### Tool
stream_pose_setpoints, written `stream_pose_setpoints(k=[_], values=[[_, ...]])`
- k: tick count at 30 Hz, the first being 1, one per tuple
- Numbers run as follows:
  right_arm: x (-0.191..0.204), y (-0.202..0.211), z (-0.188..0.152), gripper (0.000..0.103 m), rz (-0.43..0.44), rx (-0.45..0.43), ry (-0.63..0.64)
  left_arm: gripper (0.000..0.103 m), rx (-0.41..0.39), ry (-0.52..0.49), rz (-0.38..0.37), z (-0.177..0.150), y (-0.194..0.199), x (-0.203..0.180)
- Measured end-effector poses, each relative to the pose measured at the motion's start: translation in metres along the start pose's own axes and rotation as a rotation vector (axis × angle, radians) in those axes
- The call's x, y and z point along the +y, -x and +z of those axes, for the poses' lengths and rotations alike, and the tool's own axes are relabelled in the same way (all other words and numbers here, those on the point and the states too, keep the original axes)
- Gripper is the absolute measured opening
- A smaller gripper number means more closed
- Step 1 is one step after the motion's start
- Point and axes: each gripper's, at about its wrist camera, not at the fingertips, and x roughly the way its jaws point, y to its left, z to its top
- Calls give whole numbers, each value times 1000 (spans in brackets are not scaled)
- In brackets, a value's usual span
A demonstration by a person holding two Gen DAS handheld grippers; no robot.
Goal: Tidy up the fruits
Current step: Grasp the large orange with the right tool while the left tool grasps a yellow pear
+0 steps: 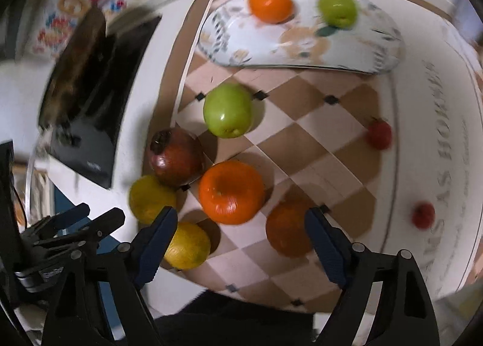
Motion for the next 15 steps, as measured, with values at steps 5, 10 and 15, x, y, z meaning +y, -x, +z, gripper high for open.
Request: stream_pose_setpoints(k=[5,10,15], values=[[17,-36,20,81,-50,98,112,88,90,72,-92,10,-28,0],[17,-49,24,79,-61,148,149,88,139,114,-159,18,-52,-2],[14,-50,22,79,-55,169,170,69,151,78,-191,19,-63,-11]])
